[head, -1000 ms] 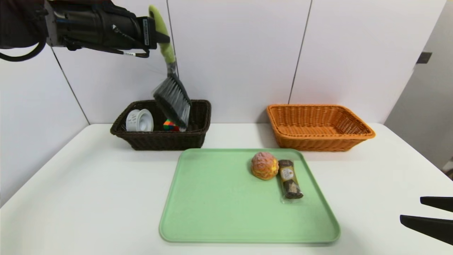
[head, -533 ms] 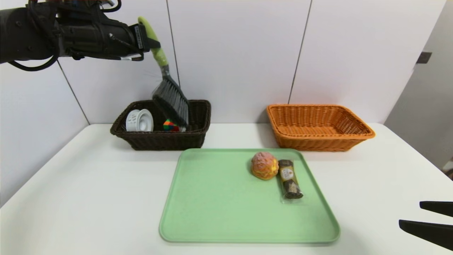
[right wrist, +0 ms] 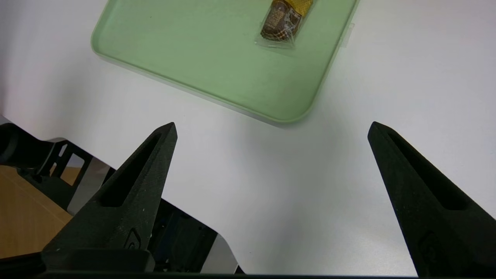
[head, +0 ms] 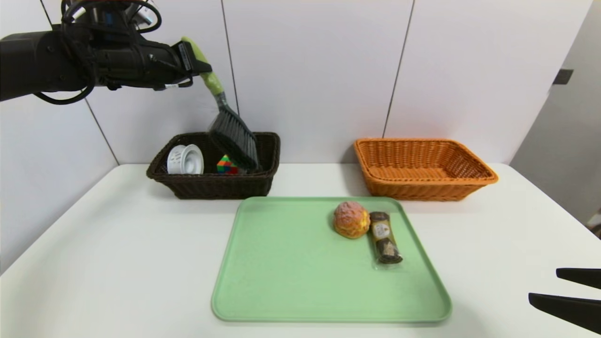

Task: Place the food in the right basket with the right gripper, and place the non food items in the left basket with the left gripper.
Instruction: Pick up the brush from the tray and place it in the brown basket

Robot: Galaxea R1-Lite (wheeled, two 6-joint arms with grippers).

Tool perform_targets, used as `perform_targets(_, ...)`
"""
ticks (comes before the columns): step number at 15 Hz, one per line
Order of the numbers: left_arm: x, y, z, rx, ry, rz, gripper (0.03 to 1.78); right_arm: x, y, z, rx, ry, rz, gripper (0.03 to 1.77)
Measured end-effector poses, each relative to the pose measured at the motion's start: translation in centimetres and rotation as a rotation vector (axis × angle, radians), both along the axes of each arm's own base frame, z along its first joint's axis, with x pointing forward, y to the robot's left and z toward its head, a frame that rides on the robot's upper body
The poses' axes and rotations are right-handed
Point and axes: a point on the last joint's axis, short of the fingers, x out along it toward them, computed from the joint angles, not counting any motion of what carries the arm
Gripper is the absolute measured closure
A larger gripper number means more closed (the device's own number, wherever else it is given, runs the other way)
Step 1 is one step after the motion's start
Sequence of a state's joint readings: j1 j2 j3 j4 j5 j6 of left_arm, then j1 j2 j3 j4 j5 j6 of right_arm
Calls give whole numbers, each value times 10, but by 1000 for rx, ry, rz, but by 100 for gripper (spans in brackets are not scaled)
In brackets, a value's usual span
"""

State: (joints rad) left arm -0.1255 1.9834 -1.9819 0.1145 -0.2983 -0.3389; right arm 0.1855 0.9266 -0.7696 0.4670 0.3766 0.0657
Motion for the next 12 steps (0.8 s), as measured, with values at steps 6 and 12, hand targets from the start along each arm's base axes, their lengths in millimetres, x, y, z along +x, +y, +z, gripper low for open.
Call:
perform_targets(6,8,2,-12,-46,59,8,145,-1,0,0,0,-2,0,10)
perform_targets(12,13,1,-20,-40,78,4,145,0,0,-1,0,1,2,10)
